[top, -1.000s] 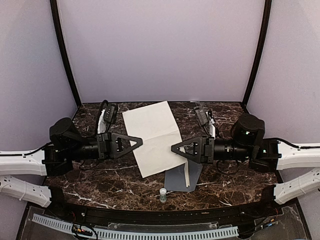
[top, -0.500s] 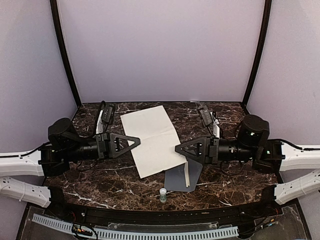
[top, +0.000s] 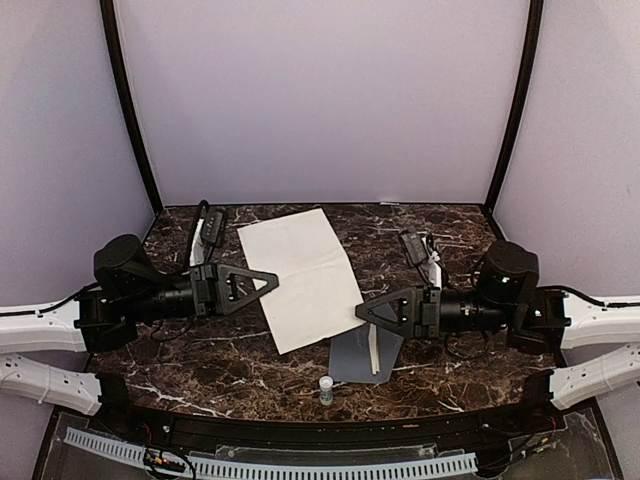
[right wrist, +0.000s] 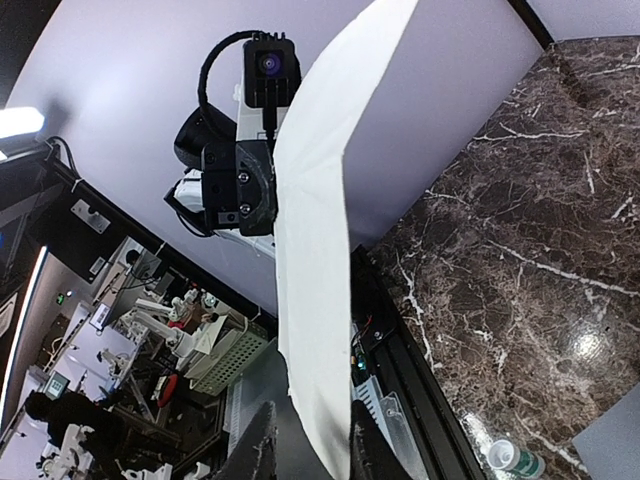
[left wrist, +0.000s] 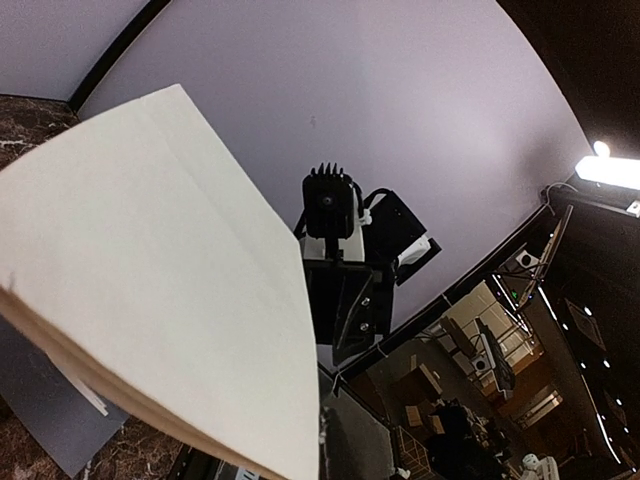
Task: Place the letter into the envelope and seal it
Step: Fold the letter.
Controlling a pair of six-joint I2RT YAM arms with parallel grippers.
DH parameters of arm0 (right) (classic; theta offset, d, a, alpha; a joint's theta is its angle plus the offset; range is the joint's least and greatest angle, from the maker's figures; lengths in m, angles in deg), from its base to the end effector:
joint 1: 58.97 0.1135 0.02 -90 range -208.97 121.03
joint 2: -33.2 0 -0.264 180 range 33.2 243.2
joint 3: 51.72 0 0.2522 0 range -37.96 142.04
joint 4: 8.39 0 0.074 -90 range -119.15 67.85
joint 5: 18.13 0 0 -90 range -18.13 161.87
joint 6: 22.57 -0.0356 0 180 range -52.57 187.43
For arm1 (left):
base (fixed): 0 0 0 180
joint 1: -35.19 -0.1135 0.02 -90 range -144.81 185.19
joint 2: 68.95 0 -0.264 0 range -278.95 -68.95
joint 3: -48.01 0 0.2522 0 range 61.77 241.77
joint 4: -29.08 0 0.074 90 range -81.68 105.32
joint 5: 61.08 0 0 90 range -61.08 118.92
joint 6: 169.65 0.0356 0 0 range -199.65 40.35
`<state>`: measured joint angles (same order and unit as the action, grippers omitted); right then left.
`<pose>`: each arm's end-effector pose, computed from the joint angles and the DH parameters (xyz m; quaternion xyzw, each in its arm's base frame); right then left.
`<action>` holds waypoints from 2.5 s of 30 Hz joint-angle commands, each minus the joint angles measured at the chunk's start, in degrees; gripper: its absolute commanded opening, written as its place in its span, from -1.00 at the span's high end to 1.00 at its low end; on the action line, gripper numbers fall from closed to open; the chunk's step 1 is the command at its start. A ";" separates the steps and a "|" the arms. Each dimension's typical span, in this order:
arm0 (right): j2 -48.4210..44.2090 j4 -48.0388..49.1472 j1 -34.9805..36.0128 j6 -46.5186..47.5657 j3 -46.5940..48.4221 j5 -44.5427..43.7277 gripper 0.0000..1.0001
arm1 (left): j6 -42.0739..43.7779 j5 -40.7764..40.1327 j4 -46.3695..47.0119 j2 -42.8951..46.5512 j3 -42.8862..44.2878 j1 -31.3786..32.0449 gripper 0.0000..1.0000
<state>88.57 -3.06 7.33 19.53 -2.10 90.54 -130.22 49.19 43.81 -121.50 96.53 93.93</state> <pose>0.0815 0.2139 0.3047 -0.2248 0.6730 0.6462 0.2809 0.1018 -0.1915 0.3253 0.1799 0.6169 -0.6832 0.3469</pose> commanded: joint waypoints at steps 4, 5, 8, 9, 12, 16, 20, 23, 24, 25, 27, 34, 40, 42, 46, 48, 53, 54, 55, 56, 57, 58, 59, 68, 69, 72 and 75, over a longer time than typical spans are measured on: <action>1.37 3.48 1.05 -0.79 -0.61 1.08 0.84 | 0.99 0.13 -0.38 1.31 1.80 -0.68 1.00; 1.40 3.45 0.98 -0.75 -0.53 0.91 0.89 | 0.99 0.19 -0.42 1.36 1.80 -0.74 1.00; 1.35 3.29 1.05 -0.62 -0.52 0.46 1.00 | 0.99 0.21 -0.71 1.52 1.72 -0.93 1.00; 1.20 3.23 1.09 -0.57 -0.52 0.29 1.00 | 0.99 0.27 -0.80 1.67 1.72 -0.98 1.00; 0.49 3.17 1.09 -0.37 -0.85 -0.28 1.00 | 0.99 0.48 -1.29 1.96 1.63 -1.23 1.00; -0.42 2.71 1.19 0.31 -0.48 -0.10 0.96 | 1.08 1.54 -2.14 2.14 1.69 -1.51 1.00; -0.30 1.57 1.20 1.83 1.38 0.43 0.35 | 1.65 4.42 -2.54 1.76 1.67 -1.62 1.00; 0.85 1.49 1.19 3.09 3.28 0.91 0.21 | 2.04 7.96 -2.26 1.12 2.14 -1.69 1.00; 1.28 1.43 1.20 3.55 3.91 1.09 0.19 | 2.07 8.52 -2.00 1.04 2.24 -1.70 1.00; 1.90 1.47 1.20 3.93 4.56 1.22 0.19 | 2.06 9.36 -1.84 0.87 2.41 -1.70 1.00; 3.17 1.88 1.20 4.49 5.55 1.47 0.19 | 2.23 10.12 -1.87 0.75 2.74 -1.66 1.00; 7.20 3.12 1.18 5.05 8.19 3.74 0.31 | 2.79 10.76 -2.60 0.06 3.38 -1.68 1.00; 6.83 3.24 1.07 5.21 7.80 3.06 0.69 | 3.08 10.20 -3.36 -0.09 3.38 -1.70 1.00; 6.35 3.05 1.05 5.21 7.53 2.54 0.81 | 3.17 10.11 -3.61 -0.09 3.38 -1.68 1.00; 5.36 2.65 1.03 5.36 7.09 1.20 0.92 | 3.25 9.94 -4.02 -0.14 3.46 -1.77 1.00; 4.78 2.26 1.00 5.36 6.76 0.07 1.00 | 3.18 9.49 -4.80 -0.22 3.65 -1.78 1.00; 2.79 1.28 0.94 5.12 5.87 -2.82 1.00 | 3.83 8.47 -8.52 -0.53 4.78 -1.91 1.00; 2.35 1.03 0.93 4.99 5.70 -3.46 1.00 | 3.99 7.85 -9.01 -0.46 4.91 -2.06 1.00; 1.87 0.42 0.92 4.89 5.63 -4.17 1.00 | 4.07 7.50 -10.24 -0.34 5.17 -2.10 0.85; 1.28 -0.61 0.90 4.81 5.69 -5.03 1.00 | 4.29 6.62 -10.97 -0.26 5.33 -2.24 0.52; 0.95 -2.07 0.89 4.74 5.90 -6.14 1.00 | 4.45 6.09 -12.75 0.02 5.67 -2.32 0.31; 0.63 -3.70 0.77 4.67 6.08 -7.17 1.00 | 4.91 4.89 -13.68 0.23 5.84 -2.40 -0.08; 0.31 -5.18 0.68 4.56 6.27 -8.11 1.00 | 5.06 4.08 -15.82 0.71 6.26 -2.49 -0.21; -4.08 -15.08 -1.19 3.07 5.84 -13.15 1.00 | 9.73 -11.33 -35.39 6.25 10.85 -3.01 -0.47; -4.46 -16.00 -1.33 3.19 5.93 -13.34 1.00 | 10.24 -13.27 -36.42 6.85 11.38 -2.99 -0.47; -5.33 -18.46 -1.60 3.43 6.30 -13.58 1.00 | 11.82 -16.22 -39.79 7.23 14.61 -3.01 -0.54; -5.60 -20.39 -1.71 3.66 6.70 -13.43 1.00 | 13.96 -17.41 -40.85 5.86 17.22 -3.02 -0.56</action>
<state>83.87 -20.09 6.11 23.15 3.88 78.20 -120.40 36.64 7.92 -115.03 109.80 91.27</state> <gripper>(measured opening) 0.003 0.776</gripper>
